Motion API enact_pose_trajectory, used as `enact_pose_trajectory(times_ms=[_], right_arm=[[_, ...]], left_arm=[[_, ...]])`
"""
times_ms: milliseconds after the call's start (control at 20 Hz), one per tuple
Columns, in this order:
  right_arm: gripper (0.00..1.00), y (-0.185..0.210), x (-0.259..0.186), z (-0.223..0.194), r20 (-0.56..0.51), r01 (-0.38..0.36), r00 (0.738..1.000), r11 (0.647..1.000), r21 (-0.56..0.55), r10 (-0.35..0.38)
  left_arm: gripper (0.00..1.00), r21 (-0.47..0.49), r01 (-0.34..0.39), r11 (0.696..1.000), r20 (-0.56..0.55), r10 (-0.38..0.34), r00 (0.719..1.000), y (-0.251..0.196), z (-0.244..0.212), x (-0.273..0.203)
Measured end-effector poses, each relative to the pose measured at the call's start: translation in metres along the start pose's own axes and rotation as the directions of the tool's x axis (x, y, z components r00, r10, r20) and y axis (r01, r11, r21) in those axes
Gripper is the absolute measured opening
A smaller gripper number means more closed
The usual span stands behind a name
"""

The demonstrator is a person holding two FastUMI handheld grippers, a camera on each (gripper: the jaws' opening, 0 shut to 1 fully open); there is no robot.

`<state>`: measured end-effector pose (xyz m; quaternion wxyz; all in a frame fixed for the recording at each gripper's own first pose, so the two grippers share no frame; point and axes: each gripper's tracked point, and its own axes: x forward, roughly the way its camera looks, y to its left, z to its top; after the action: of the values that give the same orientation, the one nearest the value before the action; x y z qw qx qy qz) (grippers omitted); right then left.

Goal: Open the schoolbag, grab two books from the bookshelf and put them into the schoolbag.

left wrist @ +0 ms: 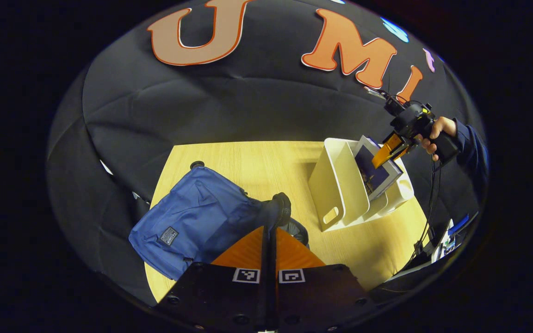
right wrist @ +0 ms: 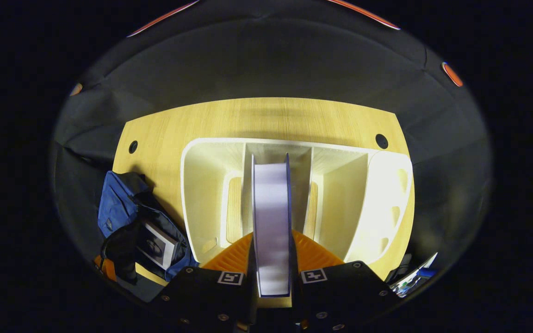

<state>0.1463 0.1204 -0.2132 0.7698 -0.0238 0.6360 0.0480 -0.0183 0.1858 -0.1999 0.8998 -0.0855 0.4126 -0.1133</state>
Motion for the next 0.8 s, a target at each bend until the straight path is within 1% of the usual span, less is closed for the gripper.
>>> enact_pose_trajectory(times_ms=[100,300,650,800], right_arm=[[0.27,0.001,-0.006,-0.002,0.000,-0.021,1.000,1.000,0.006,0.021],[0.25,0.001,-0.033,-0.002,0.031,-0.064,0.998,0.998,0.022,0.064],[0.25,-0.014,-0.106,-0.010,0.122,-0.120,0.986,0.992,0.045,0.114],[0.25,-0.022,-0.138,-0.014,0.175,-0.123,0.978,0.992,0.037,0.115]], left_arm=[[0.01,0.001,0.002,1.000,0.001,-0.002,1.000,0.001,0.001,0.001],[0.01,-0.007,0.008,1.000,0.000,-0.008,1.000,-0.004,0.001,0.001],[0.01,0.031,0.008,0.999,-0.006,-0.008,1.000,-0.004,0.003,-0.001],[0.01,0.045,0.007,0.999,-0.007,-0.007,1.000,-0.005,0.005,0.000]])
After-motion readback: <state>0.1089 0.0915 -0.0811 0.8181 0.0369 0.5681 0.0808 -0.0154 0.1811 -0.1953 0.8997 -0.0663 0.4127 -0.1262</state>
